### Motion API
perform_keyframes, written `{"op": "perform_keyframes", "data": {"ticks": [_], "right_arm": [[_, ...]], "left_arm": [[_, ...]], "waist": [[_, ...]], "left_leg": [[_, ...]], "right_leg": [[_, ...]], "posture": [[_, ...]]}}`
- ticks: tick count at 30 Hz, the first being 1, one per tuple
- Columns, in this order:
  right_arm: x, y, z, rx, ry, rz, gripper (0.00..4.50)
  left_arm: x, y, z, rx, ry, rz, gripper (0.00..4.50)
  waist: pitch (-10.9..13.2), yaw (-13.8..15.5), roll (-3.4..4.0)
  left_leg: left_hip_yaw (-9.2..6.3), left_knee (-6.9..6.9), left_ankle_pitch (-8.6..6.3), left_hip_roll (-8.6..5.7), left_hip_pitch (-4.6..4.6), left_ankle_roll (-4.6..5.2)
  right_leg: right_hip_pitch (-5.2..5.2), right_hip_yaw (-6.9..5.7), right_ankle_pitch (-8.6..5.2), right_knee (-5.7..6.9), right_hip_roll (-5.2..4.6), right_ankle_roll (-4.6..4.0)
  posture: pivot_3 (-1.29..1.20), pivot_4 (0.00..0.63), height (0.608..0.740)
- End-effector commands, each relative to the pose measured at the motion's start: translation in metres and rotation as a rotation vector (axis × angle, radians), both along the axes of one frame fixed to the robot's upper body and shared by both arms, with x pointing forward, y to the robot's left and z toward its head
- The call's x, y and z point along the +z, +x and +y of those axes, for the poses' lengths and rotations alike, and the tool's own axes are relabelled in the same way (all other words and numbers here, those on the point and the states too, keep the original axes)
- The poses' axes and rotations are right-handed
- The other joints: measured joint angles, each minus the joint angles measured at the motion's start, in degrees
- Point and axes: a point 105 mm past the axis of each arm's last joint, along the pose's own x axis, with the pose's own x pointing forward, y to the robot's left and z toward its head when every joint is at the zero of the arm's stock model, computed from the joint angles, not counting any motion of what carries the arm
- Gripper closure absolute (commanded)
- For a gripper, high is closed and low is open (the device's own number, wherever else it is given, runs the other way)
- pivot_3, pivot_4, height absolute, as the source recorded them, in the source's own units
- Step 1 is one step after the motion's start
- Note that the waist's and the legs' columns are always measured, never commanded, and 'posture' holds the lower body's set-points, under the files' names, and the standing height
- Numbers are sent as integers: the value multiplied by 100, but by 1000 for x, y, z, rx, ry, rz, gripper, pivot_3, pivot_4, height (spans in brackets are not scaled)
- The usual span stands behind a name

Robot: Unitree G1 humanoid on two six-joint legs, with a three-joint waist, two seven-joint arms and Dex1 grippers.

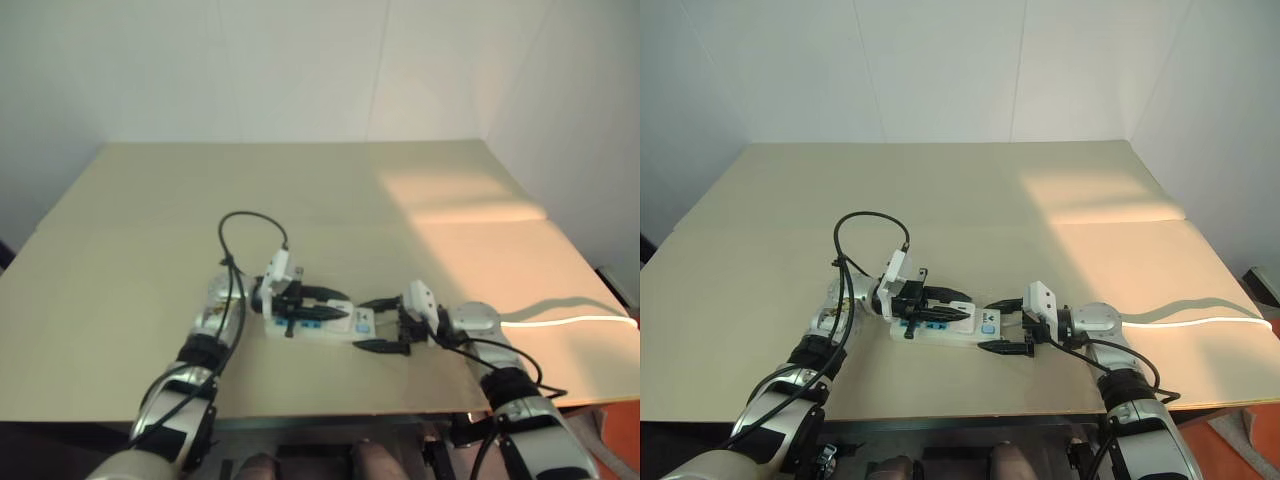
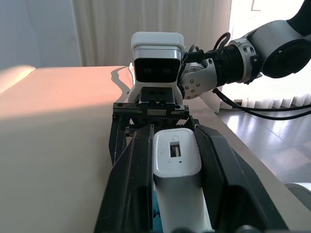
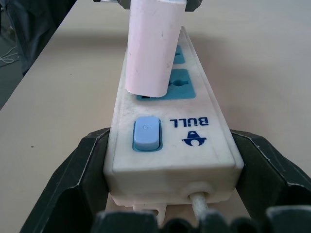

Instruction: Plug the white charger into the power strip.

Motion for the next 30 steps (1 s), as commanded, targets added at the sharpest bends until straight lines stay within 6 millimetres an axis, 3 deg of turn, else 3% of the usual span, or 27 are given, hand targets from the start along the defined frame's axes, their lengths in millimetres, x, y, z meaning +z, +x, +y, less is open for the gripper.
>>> {"op": "perform_keyframes", "data": {"ticks": [1,5,16,21,29,30], "right_arm": [[-2,-3,5,19,-16,0,1088],[-2,-2,5,18,-18,-1,1088],[-3,-4,6,27,-24,-2,1088],[-3,-4,5,28,-30,-4,1088],[-7,-5,6,30,-57,-4,1088],[-7,-5,6,29,-57,-4,1088]], "left_arm": [[-7,-2,0,-21,35,-7,3514],[-8,0,0,-5,21,-10,3514],[-35,-3,9,35,63,-39,3514],[-44,-2,11,46,99,-43,3514],[-48,0,14,62,109,20,3514],[-48,2,13,71,102,40,3164]], "waist": [[0,3,0],[0,3,0],[-11,11,0],[-22,9,0],[-85,10,4],[-88,10,4]], "left_leg": [[0,0,0,0,0,0],[0,0,0,0,7,0],[1,-2,0,0,32,0],[-1,-30,0,3,75,0],[-1,-36,0,4,87,0],[-1,-36,0,4,87,0]], "right_leg": [[0,0,0,0,0,0],[7,0,0,1,0,0],[30,1,-1,-2,0,1],[88,-4,-10,-44,5,18],[98,-3,-26,-47,5,44],[98,-3,-26,-47,5,44]], "posture": [[0,150,740],[0,150,740],[0,150,740],[0,150,740],[0,150,740],[0,150,740]]}}
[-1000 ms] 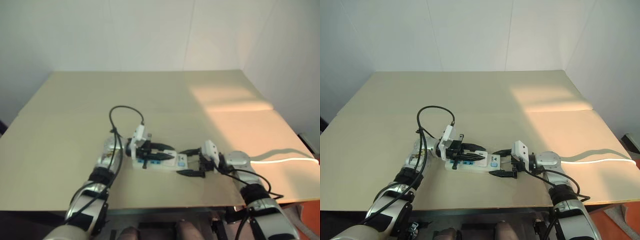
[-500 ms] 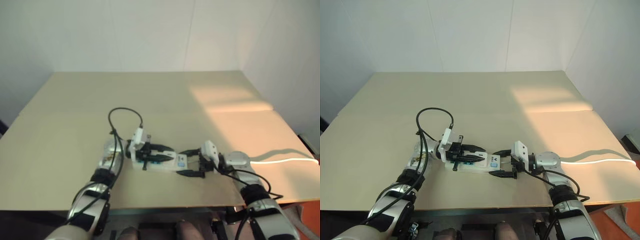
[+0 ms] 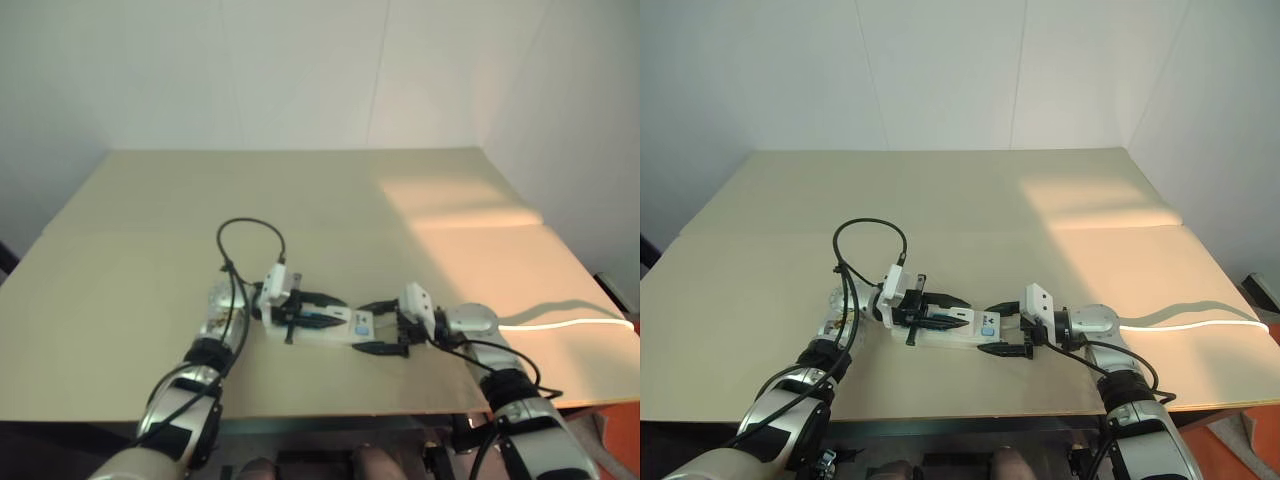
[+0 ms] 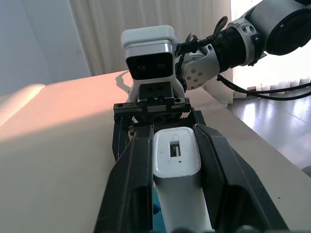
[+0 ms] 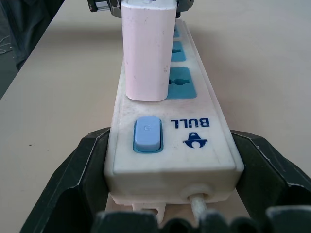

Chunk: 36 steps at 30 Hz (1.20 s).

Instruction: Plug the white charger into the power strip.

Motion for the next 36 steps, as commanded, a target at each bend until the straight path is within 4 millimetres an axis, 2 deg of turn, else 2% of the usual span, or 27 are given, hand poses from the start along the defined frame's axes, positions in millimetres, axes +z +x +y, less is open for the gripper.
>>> {"op": "perform_keyframes", "data": {"ticks": [1,6,10,14,18,20,23,25,27,30,33,36], "right_arm": [[0,-5,5,44,-21,-19,1088],[-1,-5,6,44,-21,-19,1088],[-1,-5,7,44,-19,-20,1088],[-1,-5,7,45,-18,-17,1088],[1,-2,6,23,-13,-13,1088],[1,-1,5,19,-20,-24,1088],[6,7,1,-32,-11,-40,116],[10,9,-4,-45,-11,-67,47],[16,9,-10,-55,0,-83,47],[25,7,-21,-55,-3,-106,47],[37,3,-33,-77,4,-163,47],[58,-11,-52,-62,23,-178,47]], "left_arm": [[-29,2,13,61,105,141,2807],[-25,4,13,81,77,110,1344],[-12,7,17,106,18,47,59],[9,7,28,95,-15,-19,20],[43,14,40,154,-71,-85,20],[53,15,46,173,-71,-107,20],[70,15,62,224,-66,-141,0],[80,16,71,303,-77,-159,0],[84,12,79,323,-53,-141,0],[78,-2,87,303,43,-71,0],[76,-14,93,332,48,-58,0],[75,-26,105,387,35,-75,0]], "waist": [[-5,-2,1],[-11,-19,12],[-11,-21,11],[-11,-31,11],[-7,-27,7],[-7,-29,7],[-3,-25,9],[4,-16,13],[7,-6,13],[14,12,16],[20,39,17],[28,66,16]], "left_leg": [[0,0,0,0,0,0],[2,-11,0,1,5,0],[2,-12,0,2,5,0],[2,-13,0,3,1,0],[-2,-12,0,4,-24,0],[-2,-13,0,5,-25,0],[-3,-13,0,6,-25,0],[-2,-13,0,5,-31,0],[-2,-13,0,5,-39,0],[0,-13,0,0,-62,-1],[-1,-13,0,1,-78,-1],[-2,-12,0,1,-85,-1]], "right_leg": [[0,0,0,0,0,0],[-1,4,-2,-3,3,2],[-1,5,-2,-4,3,2],[-6,5,-2,-4,3,1],[-29,1,0,-4,3,-1],[-30,2,0,-4,3,-1],[-32,2,0,-3,3,-1],[-42,2,0,-2,1,-1],[-53,3,3,-3,-2,-6],[-77,4,25,-1,-8,-41],[-90,1,26,-2,-10,-43],[-93,-3,26,-3,-14,-44]], "posture": [[0,150,740],[0,150,740],[0,150,740],[0,150,740],[0,150,740],[0,150,740],[0,150,740],[0,150,740],[0,150,740],[0,150,740],[0,150,740],[0,150,740]]}}
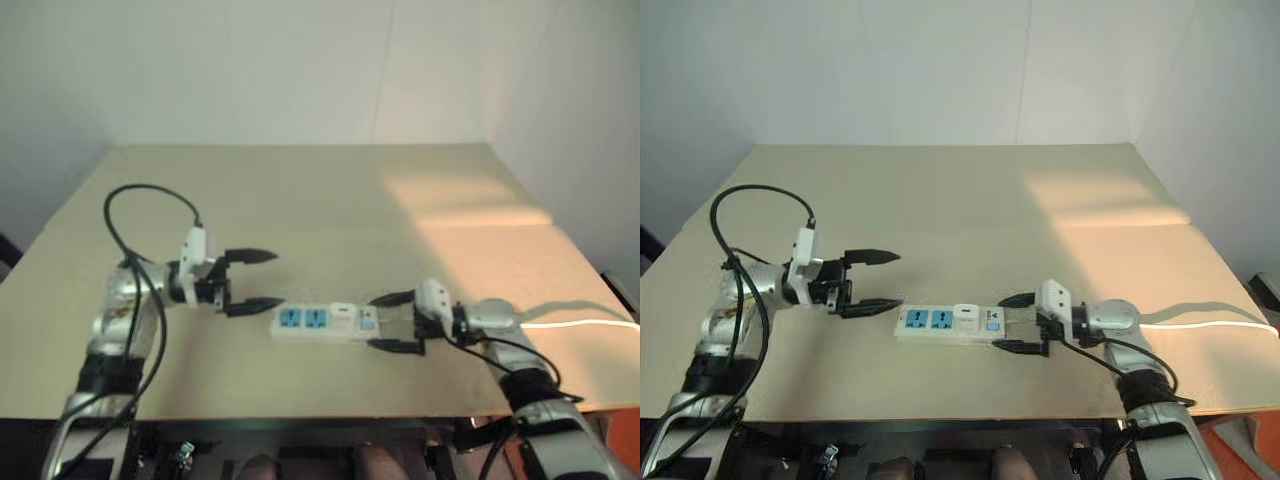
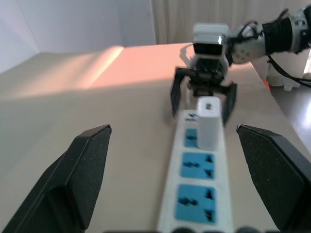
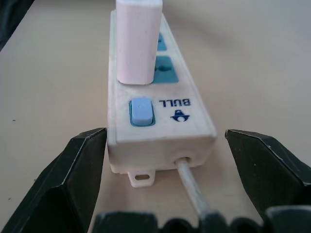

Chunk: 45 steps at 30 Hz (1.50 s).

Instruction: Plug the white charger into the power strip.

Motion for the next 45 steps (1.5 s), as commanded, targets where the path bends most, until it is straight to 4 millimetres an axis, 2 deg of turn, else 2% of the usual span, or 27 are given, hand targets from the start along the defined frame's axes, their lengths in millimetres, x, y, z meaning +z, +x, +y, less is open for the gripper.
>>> {"op": "perform_keyframes", "data": {"ticks": [1,5,8,14,18,32,45], "right_arm": [[38,-15,-22,21,45,-65,47],[51,-35,-46,27,-32,-77,47],[65,-51,-67,-9,-74,-73,47],[79,-76,-97,-128,-125,-6,47],[80,-84,-99,-171,-118,15,47],[78,-88,-100,-215,-119,40,47],[79,-95,-101,-248,-105,45,47]], "left_arm": [[18,-14,14,45,-24,-72,0],[17,-27,30,58,48,-61,0],[17,-49,48,22,117,31,0],[26,-76,67,99,123,95,0],[25,-80,70,132,124,103,0],[26,-81,69,144,51,150,0],[23,-73,66,153,41,153,0]], "waist": [[11,8,1],[29,17,-2],[43,1,3],[87,6,1],[88,34,0],[98,93,-1],[98,98,-2]], "left_leg": [[0,0,0,0,-2,0],[2,0,0,1,-3,0],[6,-1,0,5,-4,0],[12,-4,0,8,-5,0],[14,-4,0,8,-3,0],[22,-4,0,8,-13,-1],[23,-4,0,7,-14,-1]], "right_leg": [[0,0,0,0,-1,0],[-3,-2,-1,-1,-2,0],[-4,-3,-32,-4,3,37],[-6,1,-40,-6,-2,36],[-4,0,-42,-7,-1,36],[-9,1,-43,-14,-1,37],[-9,1,-43,-14,-1,37]], "posture": [[0,150,740],[0,150,740],[0,150,740],[0,150,740],[0,150,740],[0,150,740],[0,150,740]]}}
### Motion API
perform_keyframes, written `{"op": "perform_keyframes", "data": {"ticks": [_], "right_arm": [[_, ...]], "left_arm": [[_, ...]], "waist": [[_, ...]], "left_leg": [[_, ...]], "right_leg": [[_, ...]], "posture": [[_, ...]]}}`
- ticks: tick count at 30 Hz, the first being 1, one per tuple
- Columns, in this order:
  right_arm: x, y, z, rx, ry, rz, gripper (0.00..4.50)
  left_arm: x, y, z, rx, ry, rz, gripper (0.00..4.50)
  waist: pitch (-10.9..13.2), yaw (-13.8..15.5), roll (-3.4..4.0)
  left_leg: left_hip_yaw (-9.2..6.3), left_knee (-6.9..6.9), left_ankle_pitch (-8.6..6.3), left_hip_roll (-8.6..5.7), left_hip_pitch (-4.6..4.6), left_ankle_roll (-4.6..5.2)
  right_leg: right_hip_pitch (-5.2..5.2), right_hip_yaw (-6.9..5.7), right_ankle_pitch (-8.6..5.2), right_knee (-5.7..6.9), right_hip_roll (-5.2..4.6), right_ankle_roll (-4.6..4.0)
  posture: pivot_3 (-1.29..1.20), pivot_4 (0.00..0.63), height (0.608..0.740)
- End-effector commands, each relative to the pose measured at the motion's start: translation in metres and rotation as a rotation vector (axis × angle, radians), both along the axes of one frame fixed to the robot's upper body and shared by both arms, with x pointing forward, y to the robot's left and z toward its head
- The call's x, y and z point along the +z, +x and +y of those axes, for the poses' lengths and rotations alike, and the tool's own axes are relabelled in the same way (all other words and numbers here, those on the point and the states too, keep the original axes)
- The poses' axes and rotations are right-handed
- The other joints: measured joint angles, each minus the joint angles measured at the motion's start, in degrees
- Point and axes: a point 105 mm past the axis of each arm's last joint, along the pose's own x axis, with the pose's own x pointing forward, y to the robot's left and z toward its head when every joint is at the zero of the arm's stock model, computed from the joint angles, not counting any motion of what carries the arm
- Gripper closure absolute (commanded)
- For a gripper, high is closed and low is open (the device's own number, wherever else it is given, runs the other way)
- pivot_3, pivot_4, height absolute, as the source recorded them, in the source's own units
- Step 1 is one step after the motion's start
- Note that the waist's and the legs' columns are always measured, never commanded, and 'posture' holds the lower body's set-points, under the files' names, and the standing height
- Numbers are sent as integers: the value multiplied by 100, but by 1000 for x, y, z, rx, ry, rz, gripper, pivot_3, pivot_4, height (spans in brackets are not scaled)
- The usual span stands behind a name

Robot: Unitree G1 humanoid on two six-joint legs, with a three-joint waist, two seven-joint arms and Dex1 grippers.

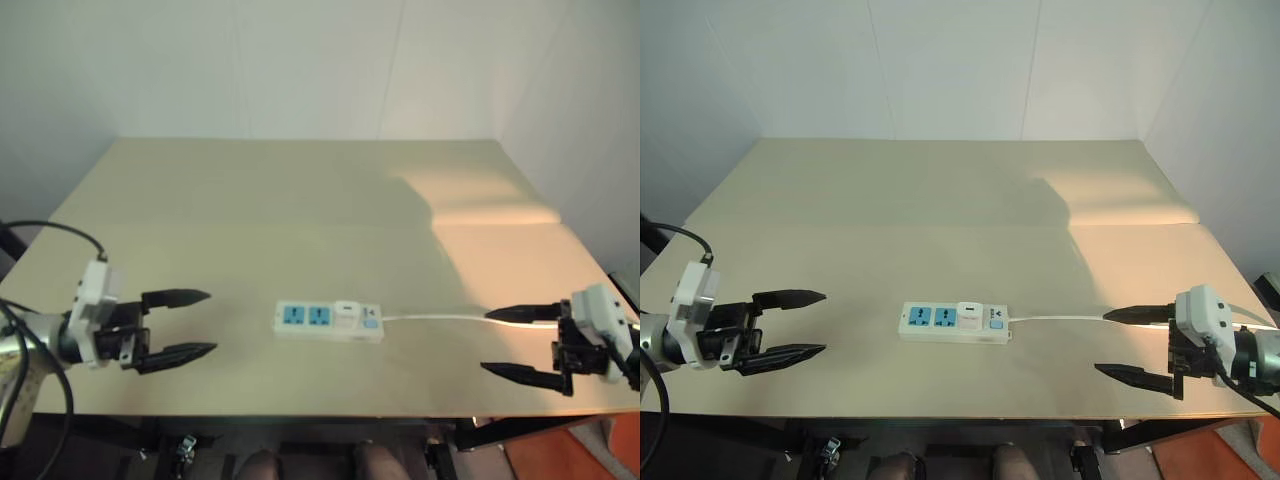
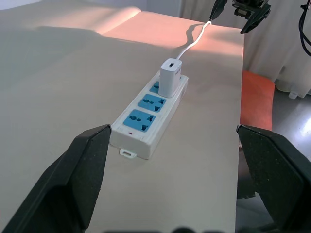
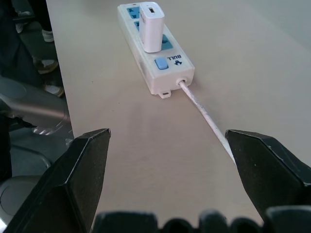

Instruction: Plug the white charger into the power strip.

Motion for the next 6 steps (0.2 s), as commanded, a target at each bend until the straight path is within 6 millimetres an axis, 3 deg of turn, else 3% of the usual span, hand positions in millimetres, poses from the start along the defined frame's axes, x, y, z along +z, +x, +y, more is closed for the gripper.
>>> {"op": "perform_keyframes", "data": {"ticks": [1,6], "right_arm": [[15,-1,-1,-16,14,-63,47],[13,-2,3,-18,17,-52,47]], "left_arm": [[7,3,-1,9,-16,-36,0],[5,6,-6,5,-23,-43,0]], "waist": [[0,-1,0],[0,7,-1]], "left_leg": [[1,0,0,0,0,0],[0,0,0,0,-1,0]], "right_leg": [[0,0,0,0,0,0],[0,0,1,0,0,1]], "posture": [[0,150,740],[0,150,740]]}}
